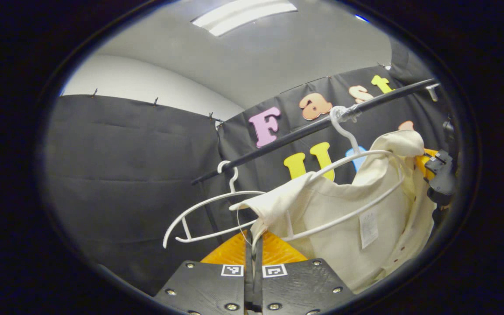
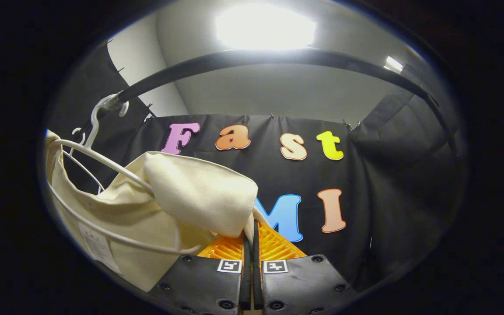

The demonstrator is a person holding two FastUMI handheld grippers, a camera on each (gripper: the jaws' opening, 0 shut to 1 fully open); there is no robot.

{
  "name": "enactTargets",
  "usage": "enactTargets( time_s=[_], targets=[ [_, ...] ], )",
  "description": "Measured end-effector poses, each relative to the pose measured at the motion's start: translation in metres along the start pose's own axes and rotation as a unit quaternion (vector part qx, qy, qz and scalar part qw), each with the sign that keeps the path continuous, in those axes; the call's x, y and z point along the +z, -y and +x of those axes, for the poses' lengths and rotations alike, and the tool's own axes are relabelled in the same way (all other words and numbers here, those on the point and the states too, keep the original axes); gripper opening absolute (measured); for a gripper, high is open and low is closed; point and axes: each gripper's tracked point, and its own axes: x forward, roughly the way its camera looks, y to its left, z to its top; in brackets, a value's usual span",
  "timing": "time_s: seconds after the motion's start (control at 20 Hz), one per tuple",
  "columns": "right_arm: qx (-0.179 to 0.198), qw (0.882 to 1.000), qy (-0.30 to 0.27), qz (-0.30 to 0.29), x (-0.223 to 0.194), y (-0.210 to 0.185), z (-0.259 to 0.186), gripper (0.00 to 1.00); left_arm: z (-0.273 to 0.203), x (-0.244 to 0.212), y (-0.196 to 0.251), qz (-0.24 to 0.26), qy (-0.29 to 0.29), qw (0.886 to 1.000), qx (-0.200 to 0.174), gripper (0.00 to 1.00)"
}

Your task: Grasp the clothes on the hanger with both hands and then place them into the laundry hamper below.

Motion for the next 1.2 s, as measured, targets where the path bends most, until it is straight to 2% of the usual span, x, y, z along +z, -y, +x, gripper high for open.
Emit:
enactTargets(
  time_s=[0.1,0.3,0.6,0.9,1.1,1.2],
  targets=[
    [-0.005,1.000,-0.005,0.001,-0.002,0.005,0.010,0.02,0.007,0.003,-0.010,-0.002,0.002,1.000,0.006,0.01],
    [-0.008,1.000,-0.006,-0.005,-0.007,0.012,0.021,0.03,0.020,-0.004,-0.020,-0.020,-0.008,1.000,-0.008,0.01],
    [0.017,0.999,-0.047,0.001,-0.042,0.001,0.041,0.04,0.038,-0.016,-0.018,-0.020,-0.016,0.999,-0.039,0.01],
    [0.067,0.988,-0.130,0.042,-0.099,-0.032,0.045,0.04,0.045,-0.059,-0.018,-0.032,-0.053,0.997,-0.048,0.02],
    [0.118,0.973,-0.186,0.064,-0.135,-0.062,0.026,0.04,0.046,-0.094,-0.014,-0.061,-0.085,0.993,-0.053,0.02],
    [0.134,0.969,-0.196,0.065,-0.143,-0.072,0.014,0.04,0.050,-0.109,-0.008,-0.067,-0.093,0.992,-0.054,0.01]
  ],
)
